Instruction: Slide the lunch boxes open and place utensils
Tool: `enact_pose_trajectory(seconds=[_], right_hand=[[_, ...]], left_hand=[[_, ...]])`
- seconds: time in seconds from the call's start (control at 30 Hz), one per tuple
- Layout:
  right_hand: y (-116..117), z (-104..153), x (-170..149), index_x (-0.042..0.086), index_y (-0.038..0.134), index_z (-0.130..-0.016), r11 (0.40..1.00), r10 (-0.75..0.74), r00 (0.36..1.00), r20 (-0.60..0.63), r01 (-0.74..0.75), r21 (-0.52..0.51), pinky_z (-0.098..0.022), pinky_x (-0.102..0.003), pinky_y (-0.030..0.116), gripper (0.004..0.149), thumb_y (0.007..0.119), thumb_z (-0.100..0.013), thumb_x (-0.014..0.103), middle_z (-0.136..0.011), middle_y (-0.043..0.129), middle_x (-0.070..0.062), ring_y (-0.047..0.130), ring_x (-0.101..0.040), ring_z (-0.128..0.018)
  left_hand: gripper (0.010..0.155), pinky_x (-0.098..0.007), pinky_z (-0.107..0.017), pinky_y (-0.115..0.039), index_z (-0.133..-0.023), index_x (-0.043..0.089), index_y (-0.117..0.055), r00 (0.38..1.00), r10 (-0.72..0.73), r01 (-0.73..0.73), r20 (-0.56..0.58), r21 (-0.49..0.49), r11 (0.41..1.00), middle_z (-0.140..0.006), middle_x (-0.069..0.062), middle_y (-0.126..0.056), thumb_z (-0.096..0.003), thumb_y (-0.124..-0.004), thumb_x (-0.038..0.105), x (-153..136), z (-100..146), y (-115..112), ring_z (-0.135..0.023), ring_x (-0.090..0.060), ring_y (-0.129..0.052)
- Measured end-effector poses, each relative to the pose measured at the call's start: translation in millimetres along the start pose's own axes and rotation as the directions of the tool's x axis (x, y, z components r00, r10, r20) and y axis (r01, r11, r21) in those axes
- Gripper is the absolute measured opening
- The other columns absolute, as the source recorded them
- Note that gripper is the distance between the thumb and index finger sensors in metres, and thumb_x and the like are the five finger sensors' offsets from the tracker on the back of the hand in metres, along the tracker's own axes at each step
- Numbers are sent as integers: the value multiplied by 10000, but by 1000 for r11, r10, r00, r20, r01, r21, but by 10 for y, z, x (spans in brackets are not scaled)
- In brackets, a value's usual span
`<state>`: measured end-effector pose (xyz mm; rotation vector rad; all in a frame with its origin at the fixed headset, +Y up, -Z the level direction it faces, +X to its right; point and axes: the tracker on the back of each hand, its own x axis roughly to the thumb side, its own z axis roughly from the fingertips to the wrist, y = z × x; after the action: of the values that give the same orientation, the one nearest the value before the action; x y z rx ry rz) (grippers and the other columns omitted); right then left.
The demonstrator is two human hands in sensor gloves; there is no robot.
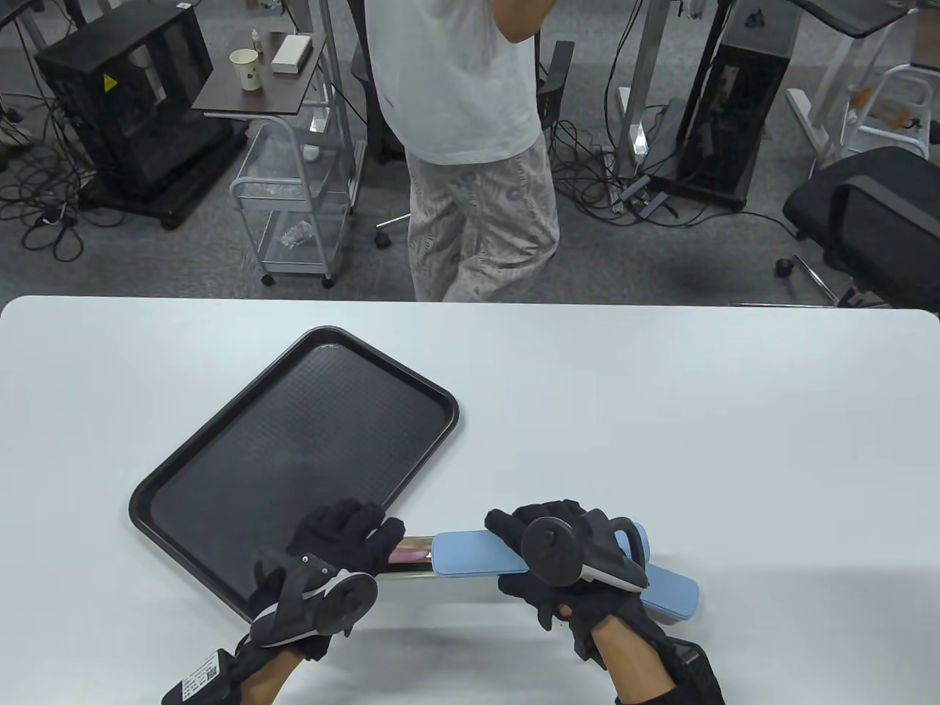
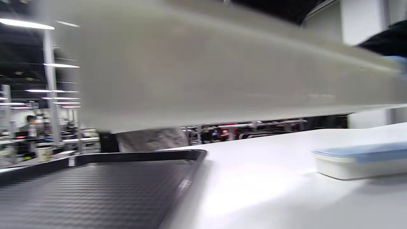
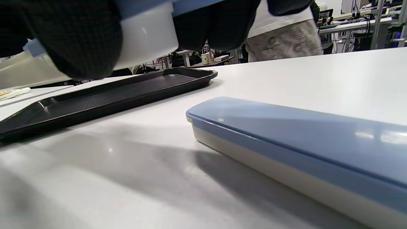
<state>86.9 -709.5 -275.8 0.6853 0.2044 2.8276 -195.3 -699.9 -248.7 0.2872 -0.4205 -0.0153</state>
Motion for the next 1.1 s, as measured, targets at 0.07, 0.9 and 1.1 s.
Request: enact_pose_trajectory(seconds=[0.07, 0.9, 1.1], right_hand=[[-28, 11, -19, 368, 487, -1060, 1000, 7, 1000, -7, -7, -13, -755, -652, 419, 760, 884, -426, 501, -1052, 582, -82, 624, -379, -991], [21, 0, 295, 352, 516, -1057, 996, 69, 997, 45, -66, -57, -743, -608, 520, 742, 876, -426, 505, -1072, 596, -50, 667, -359, -990], [22, 13, 515, 332, 530, -1054, 993, 63, 993, 97, -53, -105, -704, -594, 582, 743, 874, -418, 505, -1055, 629, -69, 712, -373, -958]], left_hand=[[519, -545, -673, -558, -947, 330, -711, 997, 63, -62, -50, 13, 998, -999, 4, -752, -441, -675, 441, -151, 12, 26, -922, -305, -724], [822, -574, -672, -493, -1027, 210, -550, 979, 177, -153, 105, -201, 967, -887, -24, -846, -347, -835, 575, 113, -23, -113, -870, -314, -768], [816, -573, -667, -515, -1020, 201, -565, 980, 161, -147, 120, -119, 982, -871, -34, -870, -343, -843, 561, 279, 17, 31, -850, -314, -795]])
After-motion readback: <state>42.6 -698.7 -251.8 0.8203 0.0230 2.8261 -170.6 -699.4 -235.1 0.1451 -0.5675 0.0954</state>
